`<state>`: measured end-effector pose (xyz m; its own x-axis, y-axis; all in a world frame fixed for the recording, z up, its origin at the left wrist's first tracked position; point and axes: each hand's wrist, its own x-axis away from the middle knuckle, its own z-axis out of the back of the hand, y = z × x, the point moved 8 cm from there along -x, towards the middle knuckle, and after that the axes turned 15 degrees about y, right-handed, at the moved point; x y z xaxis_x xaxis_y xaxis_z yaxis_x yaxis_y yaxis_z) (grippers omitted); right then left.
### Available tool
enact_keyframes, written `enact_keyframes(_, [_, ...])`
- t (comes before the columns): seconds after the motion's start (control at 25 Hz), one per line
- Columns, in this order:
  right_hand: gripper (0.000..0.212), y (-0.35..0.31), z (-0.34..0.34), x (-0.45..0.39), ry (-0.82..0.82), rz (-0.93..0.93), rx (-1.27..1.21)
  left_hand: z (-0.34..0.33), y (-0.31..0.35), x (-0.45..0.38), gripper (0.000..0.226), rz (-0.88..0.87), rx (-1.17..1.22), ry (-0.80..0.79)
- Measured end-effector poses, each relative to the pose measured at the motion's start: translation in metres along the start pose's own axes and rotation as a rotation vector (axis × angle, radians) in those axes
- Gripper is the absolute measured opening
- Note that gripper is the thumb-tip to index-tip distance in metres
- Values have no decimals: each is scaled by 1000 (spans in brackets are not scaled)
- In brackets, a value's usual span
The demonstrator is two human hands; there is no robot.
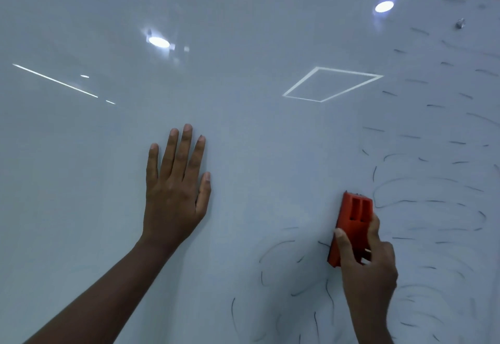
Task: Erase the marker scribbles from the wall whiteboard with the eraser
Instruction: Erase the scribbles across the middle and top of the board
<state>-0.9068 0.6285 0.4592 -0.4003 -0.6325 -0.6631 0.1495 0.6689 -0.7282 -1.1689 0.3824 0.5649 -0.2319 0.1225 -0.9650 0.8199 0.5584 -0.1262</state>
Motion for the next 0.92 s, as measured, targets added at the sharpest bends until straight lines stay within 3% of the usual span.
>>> enact_keyframes(0.2, [78, -1, -9, 27, -39, -36, -88, 3, 6, 17, 65, 26, -8, -7])
enact_keyframes(0.36, [71, -49, -26, 91, -197, 316, -40, 4, 8, 22, 65, 30, 7, -11])
enact_keyframes(0.48, [81, -64, -37, 162, -356, 580, 70, 6, 8, 24, 64, 30, 27, -22])
enact_keyframes(0.64, [85, -59, -32, 179, -403, 662, 114, 9, 6, 34, 64, 22, 39, -39])
enact_keyframes(0.76, [78, -60, -28, 142, -316, 577, 119, 12, 6, 47, 63, 22, 45, -40])
enact_keyframes(0.92, [75, -42, -23, 66, -193, 186, 38, 16, 8, 61, 62, 29, 40, -39])
